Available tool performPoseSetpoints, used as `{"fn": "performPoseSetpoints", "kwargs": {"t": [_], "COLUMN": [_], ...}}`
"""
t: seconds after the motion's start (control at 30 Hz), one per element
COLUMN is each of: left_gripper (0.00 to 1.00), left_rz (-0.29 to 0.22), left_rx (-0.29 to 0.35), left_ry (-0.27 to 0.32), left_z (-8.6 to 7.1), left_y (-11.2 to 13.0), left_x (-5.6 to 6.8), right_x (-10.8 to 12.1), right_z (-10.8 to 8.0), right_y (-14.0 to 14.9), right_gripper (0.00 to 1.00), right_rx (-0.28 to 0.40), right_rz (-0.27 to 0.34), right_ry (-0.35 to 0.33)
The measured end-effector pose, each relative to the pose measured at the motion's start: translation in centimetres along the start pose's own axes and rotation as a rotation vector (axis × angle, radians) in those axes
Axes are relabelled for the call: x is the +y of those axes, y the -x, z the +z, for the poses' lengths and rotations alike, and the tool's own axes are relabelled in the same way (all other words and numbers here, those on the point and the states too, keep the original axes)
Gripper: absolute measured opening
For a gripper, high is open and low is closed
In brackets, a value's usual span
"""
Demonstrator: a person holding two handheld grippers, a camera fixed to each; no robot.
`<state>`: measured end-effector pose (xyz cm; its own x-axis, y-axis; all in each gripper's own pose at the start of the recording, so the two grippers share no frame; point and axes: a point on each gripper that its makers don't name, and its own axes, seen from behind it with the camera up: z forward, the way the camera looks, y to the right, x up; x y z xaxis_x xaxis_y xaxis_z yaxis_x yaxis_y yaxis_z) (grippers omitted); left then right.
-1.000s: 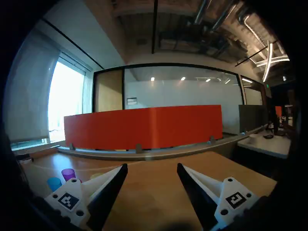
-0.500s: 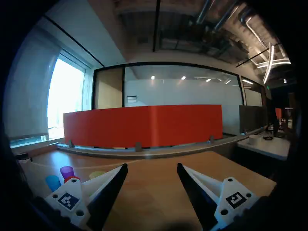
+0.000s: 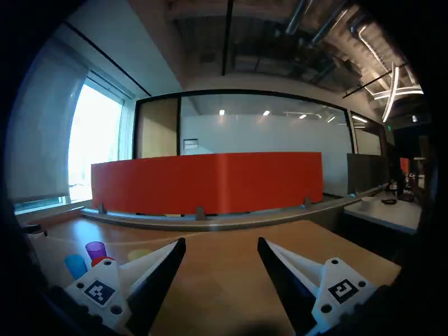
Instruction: Pour water
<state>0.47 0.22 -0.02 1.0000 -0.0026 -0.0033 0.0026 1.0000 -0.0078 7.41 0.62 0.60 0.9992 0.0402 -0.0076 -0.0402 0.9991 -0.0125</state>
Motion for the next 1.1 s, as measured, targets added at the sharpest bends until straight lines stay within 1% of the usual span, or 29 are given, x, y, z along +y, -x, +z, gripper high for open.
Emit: {"fn": "performPoseSetpoints", "kwargs": {"t": [0.3, 0.6, 0.8, 1.1], "left_gripper": [0.96, 0.96, 0.96, 0.96], "left_rz": [0.002, 0.003, 0.004, 0.004], "left_rx": [0.000, -0.002, -0.002, -0.003], "left_ry": [0.001, 0.001, 0.001, 0.001], "left_z": [0.0, 0.0, 0.0, 0.0], "left_y": [0.1, 0.2, 0.2, 0.2], "left_x": [0.1, 0.0, 0.0, 0.0], "right_x": [-0.4, -0.6, -0.5, -0.1], "right_z": [0.0, -0.2, -0.6, -1.3], "right_y": [-0.1, 0.1, -0.1, -0.2], "right_gripper": [0.99, 0.99, 0.99, 0.99], "right_rx": [0.001, 0.004, 0.022, 0.072], "right_rz": [0.015, -0.013, -0.036, -0.048], "right_ry": [-0.012, -0.016, -0.017, -0.019]}}
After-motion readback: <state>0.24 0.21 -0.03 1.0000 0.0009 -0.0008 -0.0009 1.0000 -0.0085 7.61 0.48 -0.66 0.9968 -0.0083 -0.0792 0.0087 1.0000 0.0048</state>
